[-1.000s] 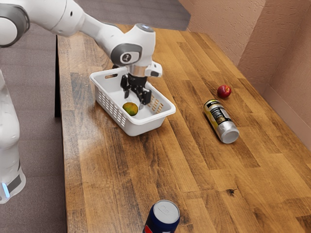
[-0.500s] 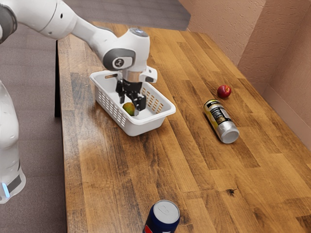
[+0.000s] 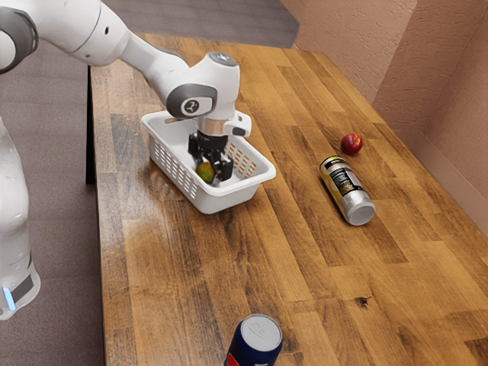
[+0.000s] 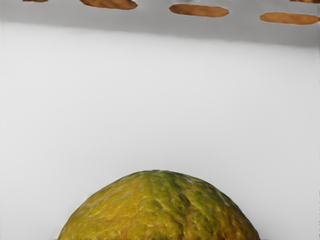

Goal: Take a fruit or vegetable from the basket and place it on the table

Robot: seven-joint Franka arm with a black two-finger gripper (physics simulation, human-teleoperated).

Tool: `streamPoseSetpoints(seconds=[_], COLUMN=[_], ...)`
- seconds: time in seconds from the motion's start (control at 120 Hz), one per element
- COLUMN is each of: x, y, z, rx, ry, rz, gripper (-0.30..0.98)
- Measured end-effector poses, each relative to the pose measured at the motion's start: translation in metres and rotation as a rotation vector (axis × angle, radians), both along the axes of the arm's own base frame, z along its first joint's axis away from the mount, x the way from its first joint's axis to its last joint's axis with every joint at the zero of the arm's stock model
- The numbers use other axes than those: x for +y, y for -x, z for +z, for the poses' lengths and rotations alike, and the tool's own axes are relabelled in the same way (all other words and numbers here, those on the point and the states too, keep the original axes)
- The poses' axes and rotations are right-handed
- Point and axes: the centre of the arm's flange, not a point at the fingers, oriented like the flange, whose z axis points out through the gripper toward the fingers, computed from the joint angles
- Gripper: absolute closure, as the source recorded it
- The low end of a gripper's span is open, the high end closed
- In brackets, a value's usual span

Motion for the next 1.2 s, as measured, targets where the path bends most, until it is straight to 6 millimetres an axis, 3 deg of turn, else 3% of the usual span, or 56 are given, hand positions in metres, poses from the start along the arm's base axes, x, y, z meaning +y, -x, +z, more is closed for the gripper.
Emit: streamPoseSetpoints(seconds=[0.208, 0.3, 0.35, 0.4, 0.442, 0.525, 0.6, 0.733, 0.858, 0.908, 1.008, 1.2], x=[0.004, 0.016, 0.009, -0.022, -0.066, -0.162, -0.229, -0.316, -0.377, -0.381, -0.366, -0.368], y=[-0.005, -0.020, -0.029, -0.037, -0.042, -0.038, -0.028, -0.042, -0.065, -0.072, -0.089, -0.098], z=[0.011, 0.060, 0.095, 0.127, 0.143, 0.154, 0.161, 0.141, 0.087, 0.070, 0.047, 0.029], rx=[-0.018, -0.080, -0.113, -0.140, -0.149, -0.136, -0.129, -0.078, 0.004, 0.026, 0.048, 0.040], ry=[-0.015, -0.028, -0.034, -0.034, -0.029, -0.013, -0.003, -0.002, -0.018, -0.023, -0.027, -0.015], rz=[0.007, 0.025, 0.008, -0.053, -0.140, -0.328, -0.457, -0.593, -0.668, -0.667, -0.631, -0.621], gripper=[0.34, 0.36, 0.35, 0.36, 0.37, 0.39, 0.39, 0.39, 0.40, 0.40, 0.40, 0.11])
